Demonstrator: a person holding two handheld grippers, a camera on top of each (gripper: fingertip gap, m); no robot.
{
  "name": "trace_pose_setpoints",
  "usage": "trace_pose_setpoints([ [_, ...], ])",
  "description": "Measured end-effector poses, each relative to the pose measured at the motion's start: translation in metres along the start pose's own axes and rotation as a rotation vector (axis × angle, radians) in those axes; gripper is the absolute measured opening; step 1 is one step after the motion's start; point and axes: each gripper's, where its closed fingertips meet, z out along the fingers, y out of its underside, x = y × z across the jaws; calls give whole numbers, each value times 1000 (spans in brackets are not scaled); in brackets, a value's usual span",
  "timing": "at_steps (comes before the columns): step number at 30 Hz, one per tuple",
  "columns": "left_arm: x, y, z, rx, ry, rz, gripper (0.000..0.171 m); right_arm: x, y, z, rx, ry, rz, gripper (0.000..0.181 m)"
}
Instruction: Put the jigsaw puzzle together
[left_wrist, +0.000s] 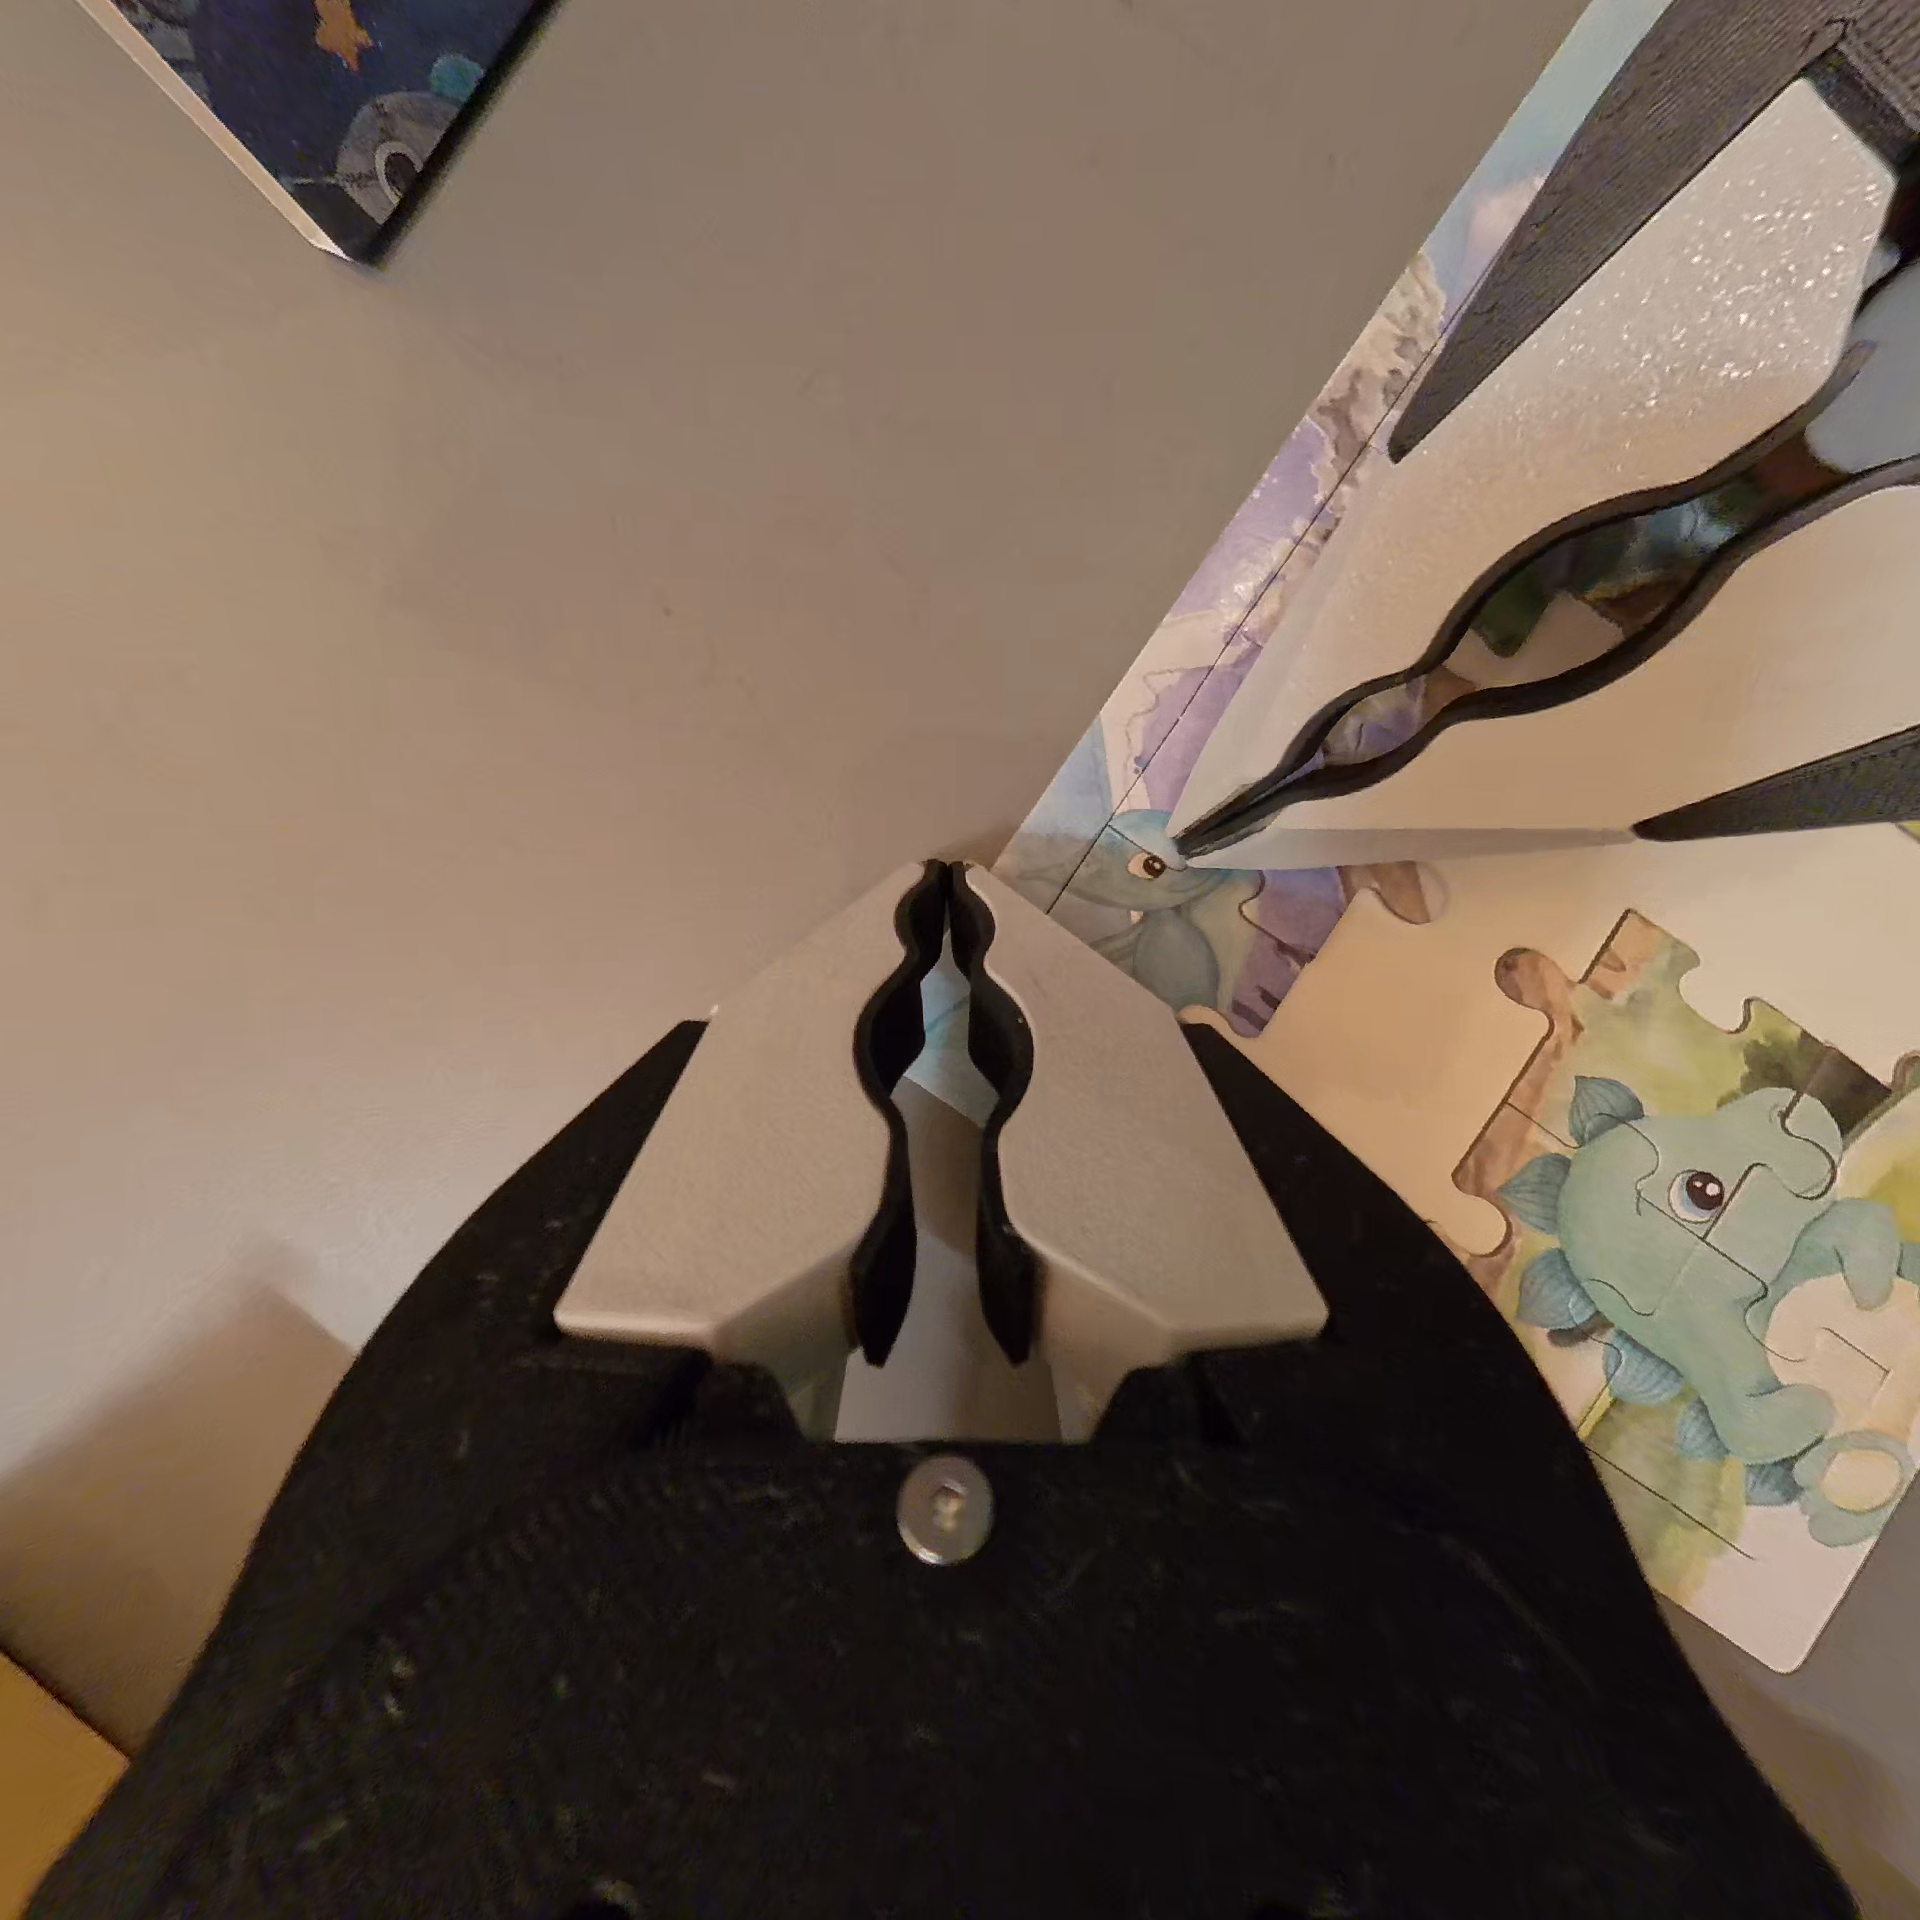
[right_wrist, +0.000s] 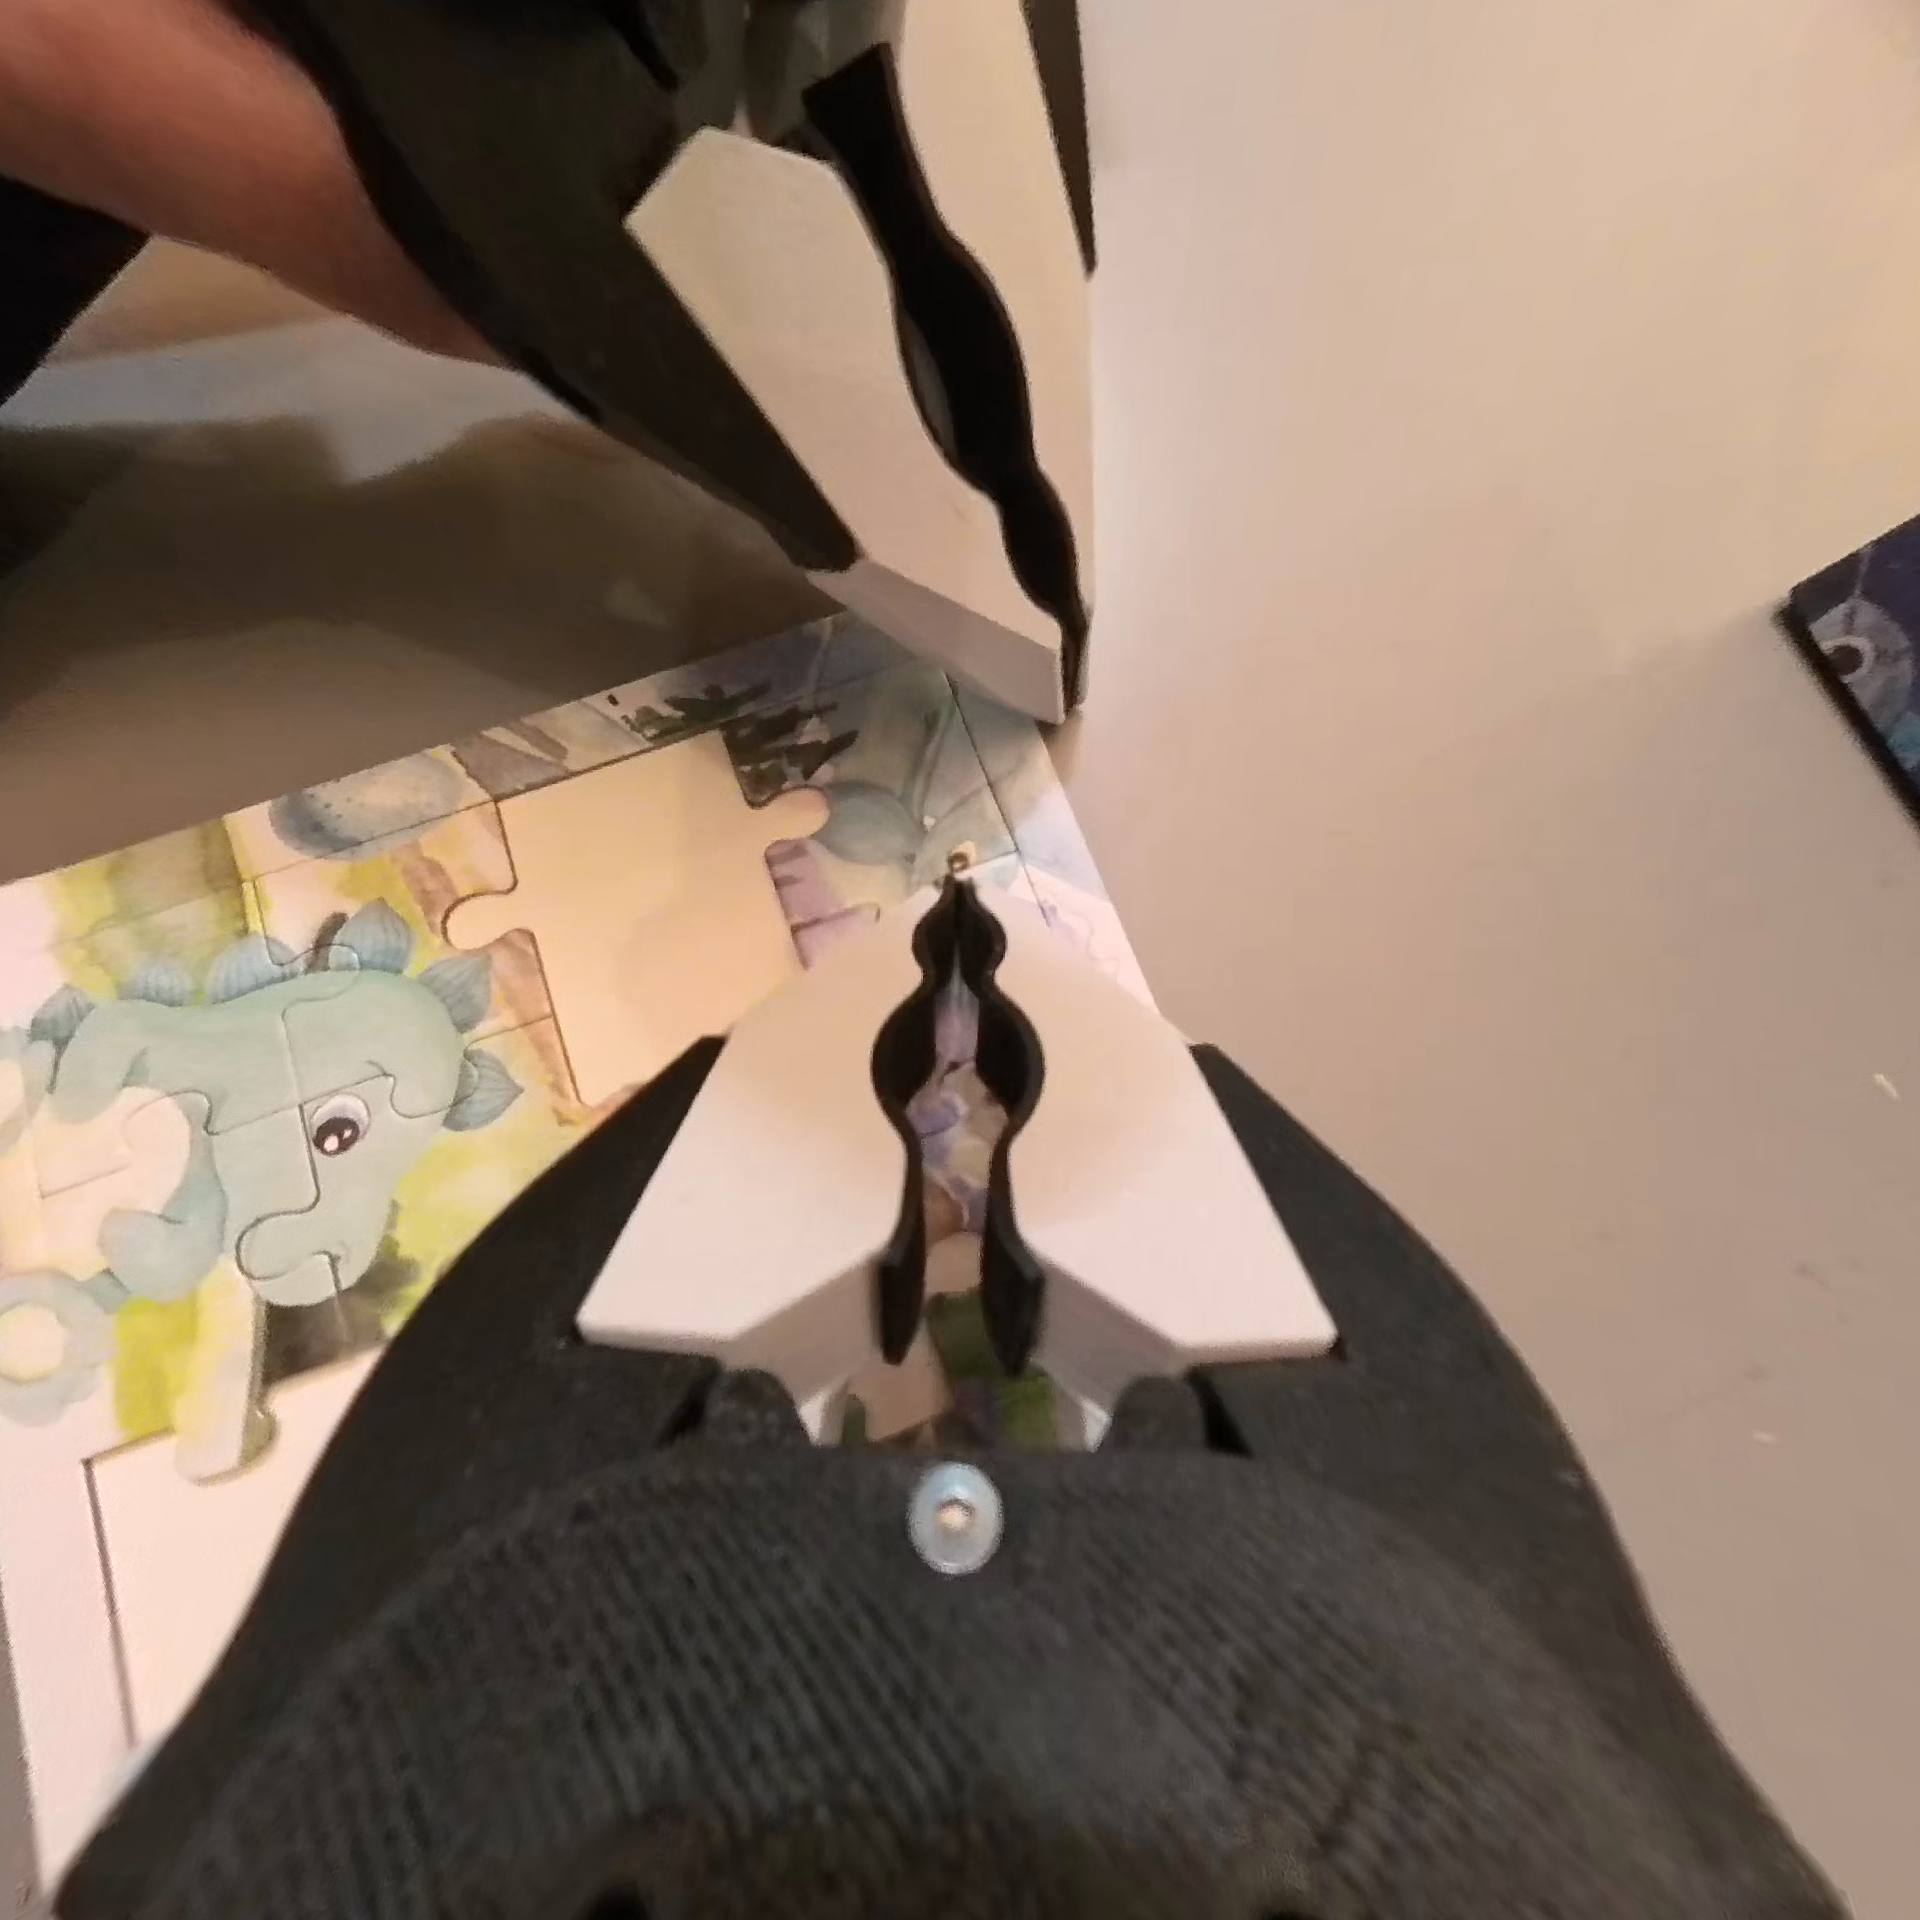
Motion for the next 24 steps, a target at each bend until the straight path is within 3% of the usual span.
trace_pose_setpoints([
  [5, 0, 0, 0, -1, -2, 2, 0, -14, 4, -8, 25, -81, -7, 0],
  [14, 0, 0, 0, 1, 3, -2, 0, -16, 8, -7, 9, -94, 34, 0],
  [18, 0, 0, 0, 1, 1, -1, 0, -15, 8, -10, -5, -35, -84, 0],
  [24, 0, 0, 0, 1, -1, 0, 0, -13, 10, -19, 33, -90, 6, 0],
])
